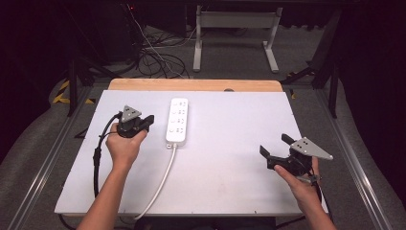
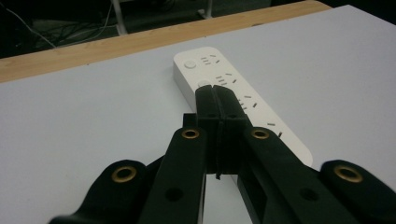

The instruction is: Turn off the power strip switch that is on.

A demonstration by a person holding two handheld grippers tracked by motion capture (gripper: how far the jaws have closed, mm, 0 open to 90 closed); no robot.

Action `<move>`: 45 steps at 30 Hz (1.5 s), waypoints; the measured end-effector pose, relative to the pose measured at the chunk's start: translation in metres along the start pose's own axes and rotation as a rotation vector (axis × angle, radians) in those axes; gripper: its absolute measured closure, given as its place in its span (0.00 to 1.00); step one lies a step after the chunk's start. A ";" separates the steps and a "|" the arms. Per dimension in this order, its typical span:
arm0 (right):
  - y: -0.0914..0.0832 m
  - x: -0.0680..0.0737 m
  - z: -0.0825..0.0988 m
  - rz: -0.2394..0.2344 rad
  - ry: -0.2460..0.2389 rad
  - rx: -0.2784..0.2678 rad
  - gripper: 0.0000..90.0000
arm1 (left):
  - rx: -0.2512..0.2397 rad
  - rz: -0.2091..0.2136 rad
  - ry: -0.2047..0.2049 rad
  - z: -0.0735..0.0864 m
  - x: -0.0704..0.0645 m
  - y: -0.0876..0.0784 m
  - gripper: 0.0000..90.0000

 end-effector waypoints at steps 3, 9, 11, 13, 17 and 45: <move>0.000 0.000 0.000 0.000 0.001 0.000 0.09 | -0.009 -0.003 0.007 -0.001 -0.001 -0.001 1.00; 0.000 0.001 0.000 -0.001 -0.002 0.002 0.09 | -0.043 -0.028 0.007 -0.004 0.000 -0.005 1.00; 0.000 0.000 0.000 -0.001 -0.003 0.001 0.09 | -0.061 -0.037 0.004 -0.004 0.000 -0.007 1.00; 0.000 0.000 -0.001 -0.002 -0.008 -0.003 0.09 | -0.074 -0.047 0.003 -0.004 0.000 -0.007 1.00; 0.000 0.000 -0.001 -0.001 -0.007 -0.003 0.09 | -0.111 -0.066 -0.009 -0.006 0.000 -0.015 1.00; 0.002 0.002 0.000 -0.001 -0.009 0.001 0.08 | -0.238 -0.220 -0.090 0.030 0.036 -0.100 0.99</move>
Point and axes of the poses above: each handheld gripper's, and its own axes: y roughly forward along the jaws, z roughly out of its underside, x roughly to its left, the point moved 9 cm from there along y, roughly forward along the jaws, and after that the axes turned 1 degree about -z, right-handed, at the moved point
